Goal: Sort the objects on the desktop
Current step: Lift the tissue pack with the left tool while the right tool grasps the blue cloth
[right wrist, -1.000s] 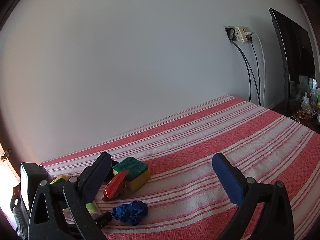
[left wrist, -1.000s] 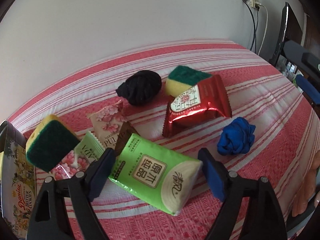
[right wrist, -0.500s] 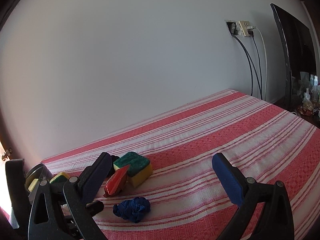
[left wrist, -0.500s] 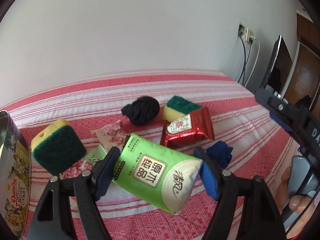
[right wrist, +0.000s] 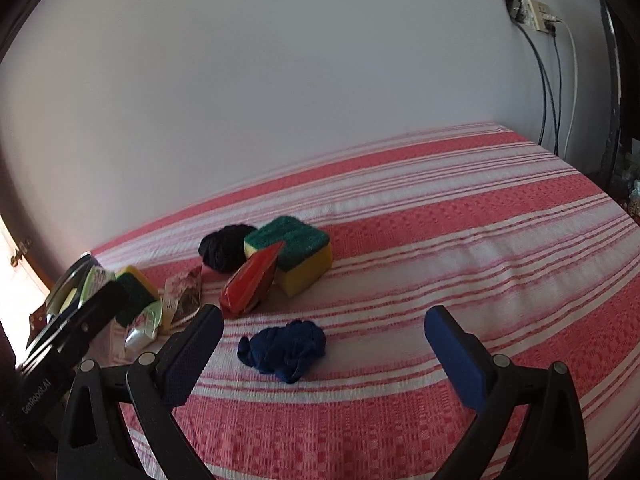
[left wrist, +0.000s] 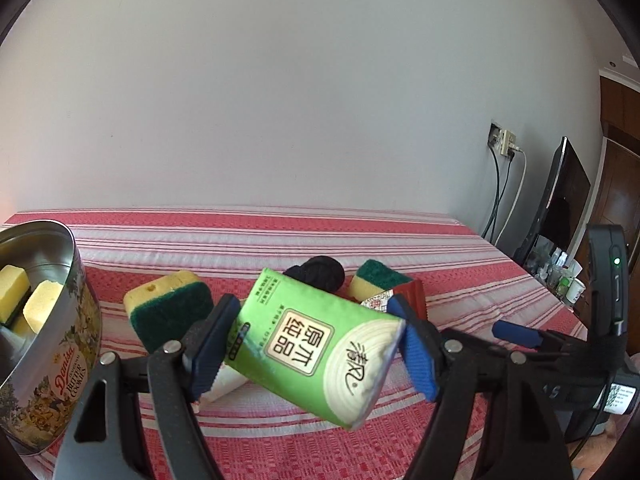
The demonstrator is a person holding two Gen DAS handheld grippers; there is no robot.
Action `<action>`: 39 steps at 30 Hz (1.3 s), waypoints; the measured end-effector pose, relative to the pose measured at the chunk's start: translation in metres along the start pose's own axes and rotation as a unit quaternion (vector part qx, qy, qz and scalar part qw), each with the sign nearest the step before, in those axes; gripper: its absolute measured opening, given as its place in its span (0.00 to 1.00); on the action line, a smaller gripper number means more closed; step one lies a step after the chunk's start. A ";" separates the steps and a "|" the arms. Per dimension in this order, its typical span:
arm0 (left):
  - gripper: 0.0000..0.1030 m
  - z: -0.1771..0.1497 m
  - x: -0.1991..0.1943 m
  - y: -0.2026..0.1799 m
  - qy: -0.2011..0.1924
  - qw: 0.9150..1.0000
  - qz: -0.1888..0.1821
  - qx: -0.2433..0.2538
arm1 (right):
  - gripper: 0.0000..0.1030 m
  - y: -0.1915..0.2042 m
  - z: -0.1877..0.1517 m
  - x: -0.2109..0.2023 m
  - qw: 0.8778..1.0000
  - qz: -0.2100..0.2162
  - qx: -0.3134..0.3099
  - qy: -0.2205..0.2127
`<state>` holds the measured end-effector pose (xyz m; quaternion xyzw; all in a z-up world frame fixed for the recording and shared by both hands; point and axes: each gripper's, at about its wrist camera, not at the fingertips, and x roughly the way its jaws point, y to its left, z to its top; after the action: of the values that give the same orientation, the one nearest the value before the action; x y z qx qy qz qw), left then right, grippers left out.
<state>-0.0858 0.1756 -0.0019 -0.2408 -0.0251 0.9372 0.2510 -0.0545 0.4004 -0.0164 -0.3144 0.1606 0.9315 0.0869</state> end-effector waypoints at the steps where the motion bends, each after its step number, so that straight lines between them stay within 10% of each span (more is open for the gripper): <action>1: 0.74 -0.001 -0.002 -0.001 -0.003 1.000 0.000 0.001 | 0.99 0.007 -0.001 0.004 1.000 -0.004 -0.014 0.014; 16: 0.74 -0.005 -0.001 0.013 -0.003 1.000 -0.006 -0.017 | 0.79 0.047 -0.009 0.050 0.985 -0.065 -0.113 0.110; 19: 0.74 -0.005 -0.001 0.015 -0.002 1.000 -0.005 -0.020 | 0.59 0.047 -0.010 0.047 0.986 -0.066 -0.113 0.102; 39: 0.74 -0.004 -0.002 0.029 -0.023 0.999 -0.003 -0.039 | 0.59 0.058 -0.017 -0.010 0.990 -0.079 -0.109 -0.031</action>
<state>-0.0961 0.1491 -0.0095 -0.2285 -0.0681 0.9402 0.2434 -0.0522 0.3396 -0.0083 -0.3044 0.0296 0.9431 0.1307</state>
